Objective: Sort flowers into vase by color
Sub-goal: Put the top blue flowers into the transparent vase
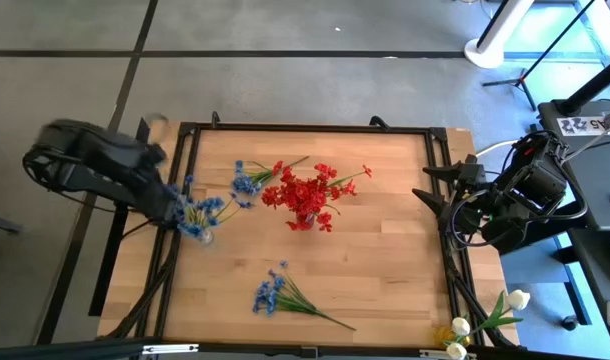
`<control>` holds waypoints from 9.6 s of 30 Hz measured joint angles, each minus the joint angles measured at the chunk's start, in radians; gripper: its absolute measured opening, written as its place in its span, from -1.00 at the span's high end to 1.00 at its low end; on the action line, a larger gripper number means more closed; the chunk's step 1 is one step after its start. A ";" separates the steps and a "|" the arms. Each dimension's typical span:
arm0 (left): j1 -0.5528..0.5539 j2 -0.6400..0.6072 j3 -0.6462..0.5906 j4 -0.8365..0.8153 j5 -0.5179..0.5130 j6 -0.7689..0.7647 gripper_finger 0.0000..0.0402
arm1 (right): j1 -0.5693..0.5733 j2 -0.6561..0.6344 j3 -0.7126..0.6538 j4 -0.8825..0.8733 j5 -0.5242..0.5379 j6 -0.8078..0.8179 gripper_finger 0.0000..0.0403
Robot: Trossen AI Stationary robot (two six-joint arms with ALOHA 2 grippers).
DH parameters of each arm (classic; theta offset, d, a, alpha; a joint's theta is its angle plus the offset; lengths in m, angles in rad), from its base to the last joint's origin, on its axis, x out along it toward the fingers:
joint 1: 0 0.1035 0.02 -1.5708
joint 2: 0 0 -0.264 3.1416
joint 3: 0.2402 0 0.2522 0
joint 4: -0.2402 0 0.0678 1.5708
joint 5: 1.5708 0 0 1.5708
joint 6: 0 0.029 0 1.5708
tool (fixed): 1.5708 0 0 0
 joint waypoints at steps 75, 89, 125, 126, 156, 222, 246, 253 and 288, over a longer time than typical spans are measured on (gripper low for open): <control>0.599 0.961 -0.377 0.814 -0.277 -1.404 0.10 | 0.000 -0.243 0.001 0.036 0.186 -0.151 -0.51; 0.677 0.985 -0.469 0.898 -0.264 -1.594 0.20 | 0.000 -0.274 0.001 0.037 0.174 -0.157 -0.51; 0.471 0.238 -0.230 0.859 -0.739 0.028 1.00 | -0.008 -0.100 0.001 0.545 0.351 -0.831 -0.50; 0.468 0.210 -0.223 0.867 -0.740 0.049 1.00 | -0.020 -0.086 0.001 0.586 0.347 -0.845 -0.50; 0.169 -0.116 -0.037 0.982 0.342 0.687 1.00 | -0.428 0.174 0.000 0.705 0.029 -0.530 -0.50; -1.171 0.235 -0.368 0.460 -1.239 0.369 1.00 | -0.425 0.174 0.001 0.695 0.034 -0.594 -0.50; -1.085 0.237 -0.495 0.374 -1.383 0.102 1.00 | -0.425 0.174 0.001 0.673 0.007 -0.594 -0.50; -1.085 0.217 -0.511 0.367 -1.518 0.027 1.00 | -0.425 0.174 0.001 0.673 0.007 -0.594 -0.50; -1.086 0.179 -0.639 0.230 -1.463 -0.371 1.00 | -0.425 0.174 0.001 0.586 -0.083 -0.467 -0.50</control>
